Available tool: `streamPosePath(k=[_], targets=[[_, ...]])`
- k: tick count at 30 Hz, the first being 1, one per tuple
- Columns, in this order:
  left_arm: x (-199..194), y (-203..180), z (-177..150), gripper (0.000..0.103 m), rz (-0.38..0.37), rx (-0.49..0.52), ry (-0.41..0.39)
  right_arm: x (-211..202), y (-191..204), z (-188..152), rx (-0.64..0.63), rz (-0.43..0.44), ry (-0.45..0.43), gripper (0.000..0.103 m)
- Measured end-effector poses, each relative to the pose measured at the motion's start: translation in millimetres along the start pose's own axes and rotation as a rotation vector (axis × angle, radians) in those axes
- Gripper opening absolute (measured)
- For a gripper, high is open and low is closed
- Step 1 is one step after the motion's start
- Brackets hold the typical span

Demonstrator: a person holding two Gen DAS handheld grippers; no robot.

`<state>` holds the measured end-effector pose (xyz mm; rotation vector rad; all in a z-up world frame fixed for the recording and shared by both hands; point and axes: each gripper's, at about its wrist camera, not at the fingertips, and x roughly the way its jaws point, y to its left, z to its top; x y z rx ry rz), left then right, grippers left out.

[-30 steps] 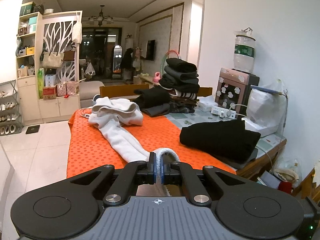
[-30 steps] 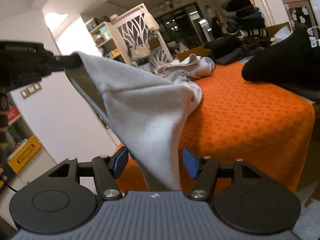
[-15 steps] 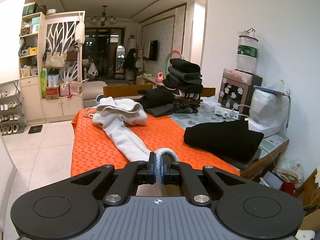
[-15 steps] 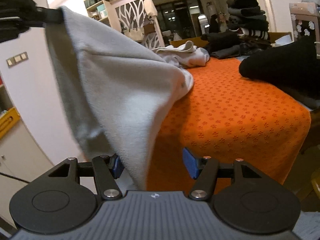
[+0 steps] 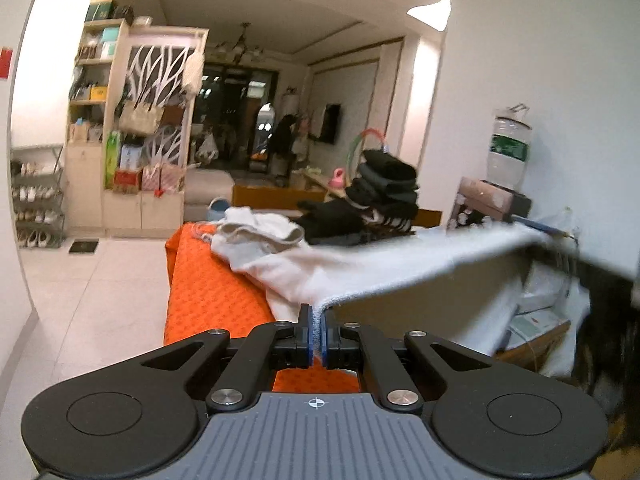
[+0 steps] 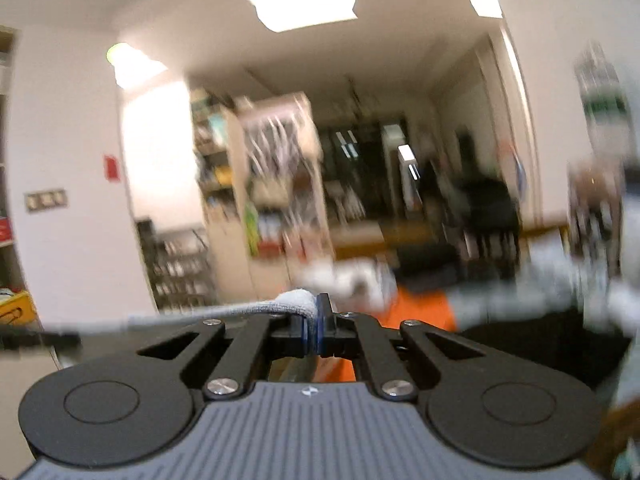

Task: Fold clothes

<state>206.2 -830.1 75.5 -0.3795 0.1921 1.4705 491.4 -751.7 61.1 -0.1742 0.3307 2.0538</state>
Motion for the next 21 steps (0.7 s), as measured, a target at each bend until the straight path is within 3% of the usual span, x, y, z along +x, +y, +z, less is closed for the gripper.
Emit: streamPosePath(k=[7,10,15,18,21], targets=[[-9,-10,-18,0.006,0.003,0.014,0.044,-26,4,48,-0.116,0.054,-0.034,0.005],[-10,-14,-20,0.006,-0.003,0.037,0.076,-32,4,48,-0.149,0.044,-0.023,0.005],[-9,-23,-17,0.005,0.001,0.097,0.092,-31,-13,26,-0.118,0.033,0.113,0.005],[-14,-25,-2,0.005,0.004,0.128,0.04,-39,-12,30,-0.103,0.036,0.088,0.005],[-8,-23,-3,0.005,0.008,0.175,0.057,-39,-17,27,-0.083,0.037,0.107,0.005]])
